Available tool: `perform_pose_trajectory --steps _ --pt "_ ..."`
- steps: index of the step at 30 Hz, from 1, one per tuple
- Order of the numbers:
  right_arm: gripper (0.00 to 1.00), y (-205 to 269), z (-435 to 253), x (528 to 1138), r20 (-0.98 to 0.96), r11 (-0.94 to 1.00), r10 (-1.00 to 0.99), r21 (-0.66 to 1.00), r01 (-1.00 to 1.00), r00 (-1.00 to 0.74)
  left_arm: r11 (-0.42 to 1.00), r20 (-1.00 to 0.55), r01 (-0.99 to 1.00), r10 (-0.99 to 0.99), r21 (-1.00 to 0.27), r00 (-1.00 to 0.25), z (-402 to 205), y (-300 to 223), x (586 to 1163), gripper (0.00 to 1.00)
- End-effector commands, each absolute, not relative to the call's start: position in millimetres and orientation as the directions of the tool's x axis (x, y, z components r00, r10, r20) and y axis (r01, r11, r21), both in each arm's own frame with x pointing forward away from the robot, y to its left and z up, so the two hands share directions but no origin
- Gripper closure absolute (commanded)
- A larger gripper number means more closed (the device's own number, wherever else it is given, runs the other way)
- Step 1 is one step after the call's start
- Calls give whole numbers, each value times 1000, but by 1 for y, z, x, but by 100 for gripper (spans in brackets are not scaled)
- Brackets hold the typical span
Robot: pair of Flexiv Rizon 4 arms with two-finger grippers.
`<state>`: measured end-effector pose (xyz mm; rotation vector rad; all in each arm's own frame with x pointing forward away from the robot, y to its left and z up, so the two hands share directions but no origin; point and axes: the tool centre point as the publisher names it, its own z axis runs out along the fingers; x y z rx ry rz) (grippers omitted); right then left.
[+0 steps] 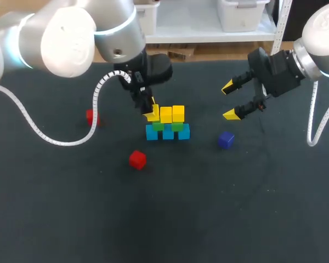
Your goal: Place the blue cubes, place green cubes on the blue cubes, place the yellow cubes on the green cubes, then place the red cubes on the yellow cubes, and place purple cube on the red cubes.
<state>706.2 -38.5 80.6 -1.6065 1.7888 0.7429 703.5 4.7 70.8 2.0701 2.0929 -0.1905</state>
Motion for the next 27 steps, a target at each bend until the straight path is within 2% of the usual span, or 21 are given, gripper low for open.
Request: perform_pose_trajectory --steps 1,27 --pt "0 -39 80 707 -759 103 -647 6 -995 -72 13 -223 999 975 35 -5 69 4 707 100" --pt "0 -39 80 707 -759 103 -647 6 -995 -72 7 -219 1000 976 23 -2 63 3 709 100"
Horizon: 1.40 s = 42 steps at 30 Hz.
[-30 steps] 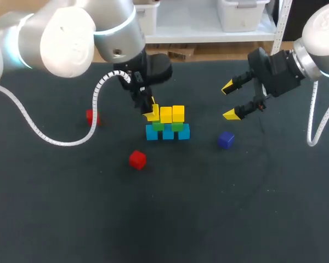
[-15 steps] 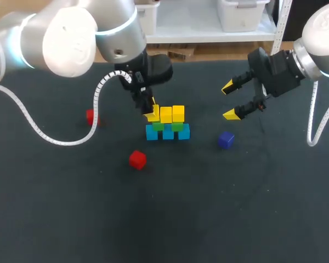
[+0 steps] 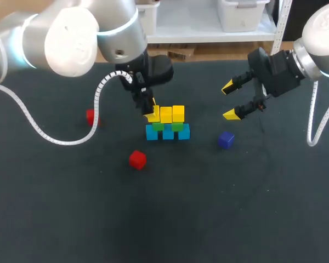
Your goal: Place the blue cubes, place green cubes on the blue cubes, place the yellow cubes on the green cubes, then place the red cubes on the yellow cubes, and place purple cube on the red cubes.
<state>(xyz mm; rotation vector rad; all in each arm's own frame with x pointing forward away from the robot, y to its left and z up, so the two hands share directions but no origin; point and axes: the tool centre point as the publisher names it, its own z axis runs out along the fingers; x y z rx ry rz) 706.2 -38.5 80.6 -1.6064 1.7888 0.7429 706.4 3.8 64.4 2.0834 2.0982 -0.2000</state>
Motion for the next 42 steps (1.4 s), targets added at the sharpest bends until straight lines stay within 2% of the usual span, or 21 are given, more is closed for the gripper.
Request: perform_pose_trajectory --steps 1,15,20,26,30,33,37,42 --pt "0 -39 80 707 -759 103 -647 6 -995 -72 7 -219 1000 976 22 -2 63 4 709 100" --pt "0 -39 80 707 -759 103 -647 6 -995 -72 7 -217 1000 976 19 -2 61 4 711 100" --pt "0 -39 80 707 -759 103 -647 6 -995 -72 4 -217 1000 976 18 0 61 3 711 95" --pt "0 -39 80 707 -759 103 -647 6 -995 -72 3 -215 1000 977 14 1 60 3 711 94" --pt "0 -39 80 707 -759 103 -647 6 -995 -72 3 -214 1000 977 15 0 60 3 712 84" --pt "0 -39 80 707 -759 103 -647 6 -995 -72 4 -213 1000 977 15 -1 60 3 712 69" --pt "0 -39 80 707 -759 103 -647 6 -995 -72 6 -212 1000 977 15 -2 60 3 712 54" --pt "0 -39 80 707 -759 103 -647 6 -995 -72 6 -212 1000 977 13 -3 59 4 711 47"
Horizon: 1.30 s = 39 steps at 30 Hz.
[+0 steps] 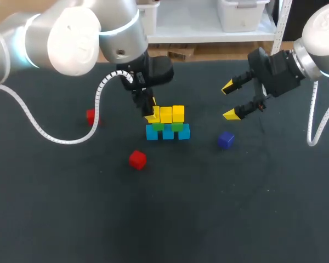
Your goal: Place the blue cubes, place green cubes on the blue cubes, place the yellow cubes on the green cubes, then place the red cubes on the yellow cubes, and place purple cube on the red cubes.
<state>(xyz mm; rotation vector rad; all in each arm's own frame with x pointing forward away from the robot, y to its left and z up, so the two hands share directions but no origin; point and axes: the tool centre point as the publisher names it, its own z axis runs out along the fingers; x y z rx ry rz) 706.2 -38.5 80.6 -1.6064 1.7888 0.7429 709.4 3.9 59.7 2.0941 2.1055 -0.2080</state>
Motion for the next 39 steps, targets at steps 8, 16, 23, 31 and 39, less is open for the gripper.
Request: perform_pose_trajectory --steps 8,16,23,31,39 --pt "0 -39 80 707 -759 103 -647 6 -995 -72 7 -216 1000 976 17 -3 64 5 710 0" --pt "0 -39 80 707 -759 103 -647 6 -995 -72 17 -267 998 964 65 1 91 14 701 0" --pt "0 -39 80 707 -759 103 -647 6 -995 -72 34 -276 994 961 102 -4 111 33 690 0" --pt "0 -39 80 707 -759 103 -647 6 -995 -72 67 -233 992 972 107 -40 114 64 688 0" --pt "0 -39 80 707 -759 103 -647 6 -995 -72 132 -181 986 977 105 -112 110 97 697 0"
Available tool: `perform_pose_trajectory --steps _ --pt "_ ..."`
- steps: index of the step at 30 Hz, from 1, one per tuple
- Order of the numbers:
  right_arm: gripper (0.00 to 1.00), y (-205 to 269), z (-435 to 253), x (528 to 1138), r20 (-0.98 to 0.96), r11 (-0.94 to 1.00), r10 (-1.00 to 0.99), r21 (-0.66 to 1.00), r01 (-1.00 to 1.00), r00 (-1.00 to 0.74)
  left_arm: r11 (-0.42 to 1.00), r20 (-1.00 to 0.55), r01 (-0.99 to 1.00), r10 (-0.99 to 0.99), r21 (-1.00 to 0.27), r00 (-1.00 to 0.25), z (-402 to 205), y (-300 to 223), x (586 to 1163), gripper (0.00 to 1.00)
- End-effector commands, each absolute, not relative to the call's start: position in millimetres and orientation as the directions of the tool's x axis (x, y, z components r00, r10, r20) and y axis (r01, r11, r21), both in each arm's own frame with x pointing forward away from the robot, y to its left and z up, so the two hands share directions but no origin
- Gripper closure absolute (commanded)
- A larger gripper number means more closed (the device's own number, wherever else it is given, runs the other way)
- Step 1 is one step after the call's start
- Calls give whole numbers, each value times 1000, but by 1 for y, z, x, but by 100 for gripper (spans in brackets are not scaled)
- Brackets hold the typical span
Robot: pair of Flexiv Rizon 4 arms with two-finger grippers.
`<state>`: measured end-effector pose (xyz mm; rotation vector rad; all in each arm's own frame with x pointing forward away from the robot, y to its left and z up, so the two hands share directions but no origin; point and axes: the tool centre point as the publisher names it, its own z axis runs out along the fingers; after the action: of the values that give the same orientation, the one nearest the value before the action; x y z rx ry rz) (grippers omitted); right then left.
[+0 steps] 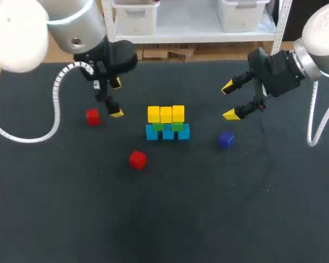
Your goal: Place the blue cubes, place green cubes on the blue cubes, place the yellow cubes on the green cubes, then place the red cubes on the yellow cubes, and place purple cube on the red cubes.
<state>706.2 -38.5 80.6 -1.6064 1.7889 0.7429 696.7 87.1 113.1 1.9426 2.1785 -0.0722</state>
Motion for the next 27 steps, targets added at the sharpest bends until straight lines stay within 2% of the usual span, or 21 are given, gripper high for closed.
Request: perform_pose_trajectory --steps 1,11,27 --pt "0 -39 80 707 -759 103 -647 6 -995 -72 140 -180 985 976 98 -121 108 100 697 0" --pt "0 -39 80 707 -759 103 -647 6 -995 -72 205 -122 978 972 36 -200 71 141 710 0" --pt "0 -39 80 707 -759 103 -647 6 -995 -72 196 -98 981 976 10 -194 33 173 729 0"
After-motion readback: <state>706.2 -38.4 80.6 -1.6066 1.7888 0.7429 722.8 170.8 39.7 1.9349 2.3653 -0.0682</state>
